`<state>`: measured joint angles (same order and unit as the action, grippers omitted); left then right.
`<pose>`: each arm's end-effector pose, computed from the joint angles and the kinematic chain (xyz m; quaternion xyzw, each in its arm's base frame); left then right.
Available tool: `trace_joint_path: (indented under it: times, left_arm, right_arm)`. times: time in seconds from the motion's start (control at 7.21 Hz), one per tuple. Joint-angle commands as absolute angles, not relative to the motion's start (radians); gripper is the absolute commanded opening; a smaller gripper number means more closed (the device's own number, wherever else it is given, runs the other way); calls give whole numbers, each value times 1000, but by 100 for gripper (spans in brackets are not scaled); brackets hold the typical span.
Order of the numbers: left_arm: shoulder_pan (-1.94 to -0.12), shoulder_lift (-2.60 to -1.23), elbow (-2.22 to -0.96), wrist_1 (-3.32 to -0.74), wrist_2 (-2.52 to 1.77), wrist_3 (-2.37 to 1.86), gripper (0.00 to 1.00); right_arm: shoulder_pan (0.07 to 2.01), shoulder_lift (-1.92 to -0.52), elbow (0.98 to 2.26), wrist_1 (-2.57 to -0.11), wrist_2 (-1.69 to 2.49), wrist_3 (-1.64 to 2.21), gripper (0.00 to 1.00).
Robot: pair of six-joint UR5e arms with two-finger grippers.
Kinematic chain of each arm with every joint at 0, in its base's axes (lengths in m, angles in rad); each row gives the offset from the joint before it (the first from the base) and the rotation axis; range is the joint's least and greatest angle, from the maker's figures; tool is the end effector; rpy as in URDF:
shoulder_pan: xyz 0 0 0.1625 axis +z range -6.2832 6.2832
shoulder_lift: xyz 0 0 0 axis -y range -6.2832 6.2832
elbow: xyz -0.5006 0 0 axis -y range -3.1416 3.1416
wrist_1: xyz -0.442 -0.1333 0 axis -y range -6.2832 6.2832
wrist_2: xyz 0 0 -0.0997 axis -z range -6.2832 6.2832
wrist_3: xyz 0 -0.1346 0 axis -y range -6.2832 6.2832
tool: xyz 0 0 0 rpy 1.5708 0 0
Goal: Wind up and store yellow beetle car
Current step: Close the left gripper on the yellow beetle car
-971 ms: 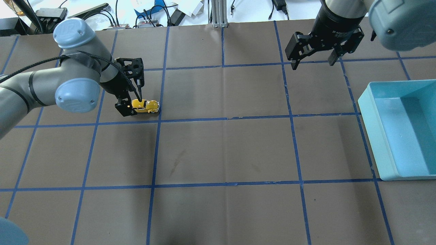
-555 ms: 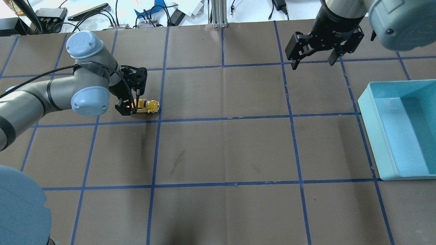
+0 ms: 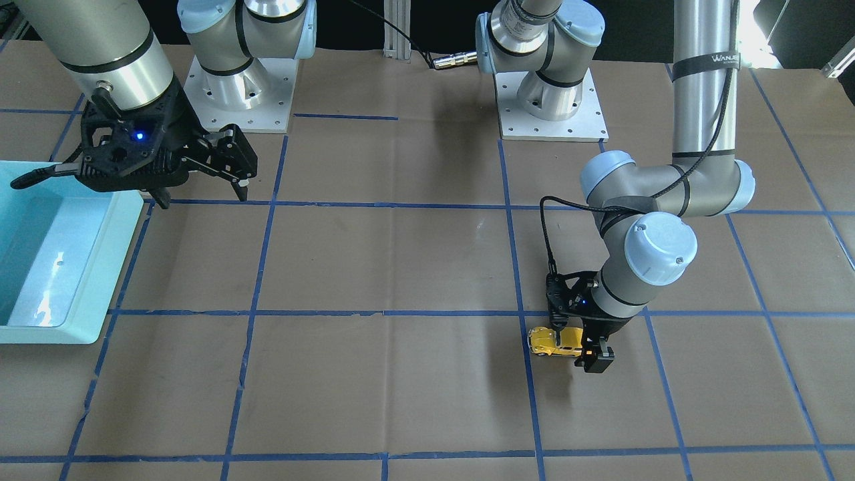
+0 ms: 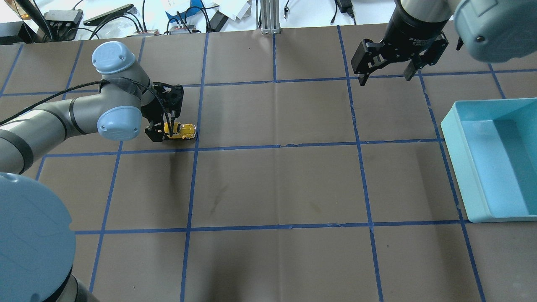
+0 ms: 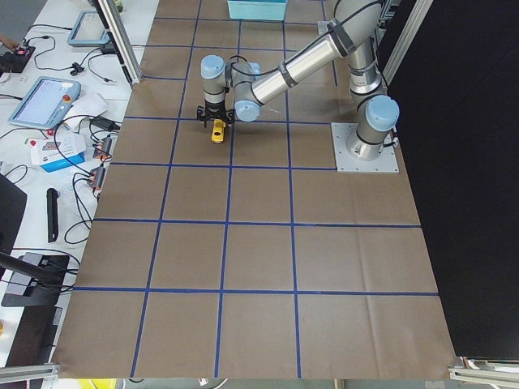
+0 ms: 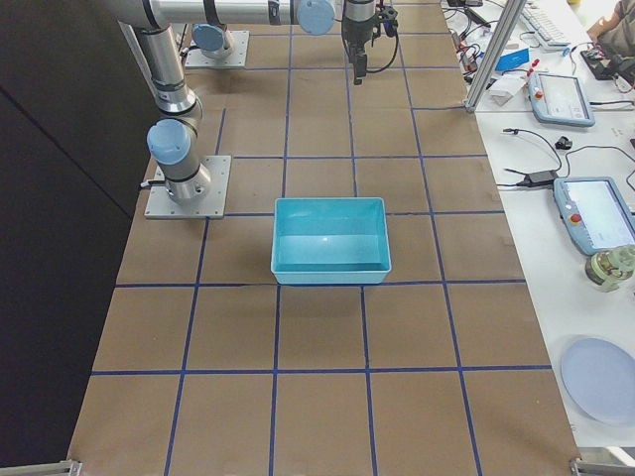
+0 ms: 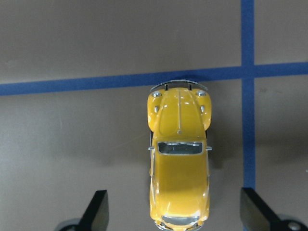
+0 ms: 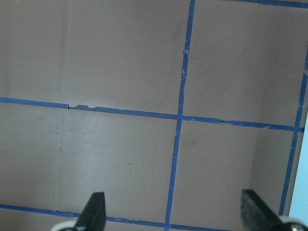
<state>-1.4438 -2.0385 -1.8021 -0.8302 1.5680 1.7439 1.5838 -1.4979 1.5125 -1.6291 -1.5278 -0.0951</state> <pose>-0.0478 -0.6808 0.1946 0.7231 0.6904 -0.0135 0.0159 0.1467 -0.5820 0.5253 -0.0545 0.9980 -0.0227 0.0206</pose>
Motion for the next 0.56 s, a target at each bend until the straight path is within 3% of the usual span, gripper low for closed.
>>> trace_joint_path:
  times: [0.0,0.42]
  left_arm:
    - [-1450,-2042,-1801,-837,1572,1736,93]
    - [-1451,-2042,-1801,-839,1571,1736,78]
  right_arm:
    - [1583,-1497,1513,-1629,-1528,-95,100]
    - [1583,-1499,1513,-1628,-1528,-95,100]
